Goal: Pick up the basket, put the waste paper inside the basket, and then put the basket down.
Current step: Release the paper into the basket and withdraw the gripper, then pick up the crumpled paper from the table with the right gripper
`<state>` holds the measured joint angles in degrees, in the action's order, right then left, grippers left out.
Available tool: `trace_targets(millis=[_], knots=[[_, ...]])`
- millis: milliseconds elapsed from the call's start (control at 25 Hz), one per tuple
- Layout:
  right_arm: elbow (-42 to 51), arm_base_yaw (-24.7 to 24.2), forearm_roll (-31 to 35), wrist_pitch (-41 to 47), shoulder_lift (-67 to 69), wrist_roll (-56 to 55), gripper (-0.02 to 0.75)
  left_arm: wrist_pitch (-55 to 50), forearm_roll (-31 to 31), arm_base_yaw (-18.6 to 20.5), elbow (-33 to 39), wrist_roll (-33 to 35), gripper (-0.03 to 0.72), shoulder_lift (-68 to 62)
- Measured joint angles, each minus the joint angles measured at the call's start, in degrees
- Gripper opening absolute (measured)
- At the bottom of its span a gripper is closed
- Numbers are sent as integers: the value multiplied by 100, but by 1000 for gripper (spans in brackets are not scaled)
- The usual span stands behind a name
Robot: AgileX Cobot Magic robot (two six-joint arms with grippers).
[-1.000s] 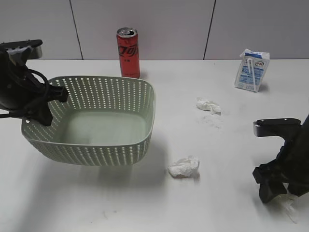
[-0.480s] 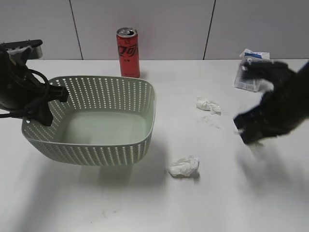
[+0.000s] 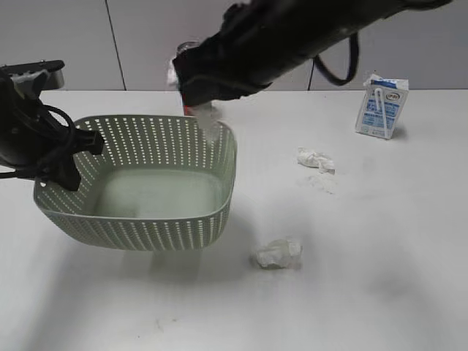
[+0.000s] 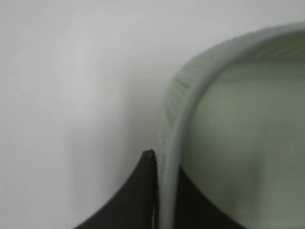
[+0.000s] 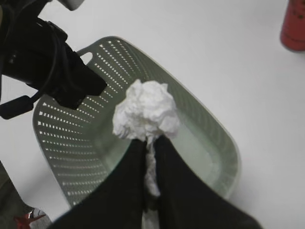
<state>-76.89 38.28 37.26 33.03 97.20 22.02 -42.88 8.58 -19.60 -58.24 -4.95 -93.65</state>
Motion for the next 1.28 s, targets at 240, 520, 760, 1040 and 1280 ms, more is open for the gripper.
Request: trace_targets(millis=[240, 520, 760, 1040, 1280], knots=[[-563, 97, 41, 506, 840, 22, 456, -11, 74, 0, 0, 0, 0, 0], [-1212, -350, -272, 1099, 888, -471, 606, -69, 85, 0, 0, 0, 0, 0], [-1408, -1551, -1589, 1201, 1013, -878, 587, -234, 85, 0, 0, 0, 0, 0], [-1414, -1907, -3044, 644, 2008, -984, 580, -267, 85, 0, 0, 0, 0, 0], [-1414, -1907, -3219, -72, 2780, -996, 580, -297, 85, 0, 0, 0, 0, 0]])
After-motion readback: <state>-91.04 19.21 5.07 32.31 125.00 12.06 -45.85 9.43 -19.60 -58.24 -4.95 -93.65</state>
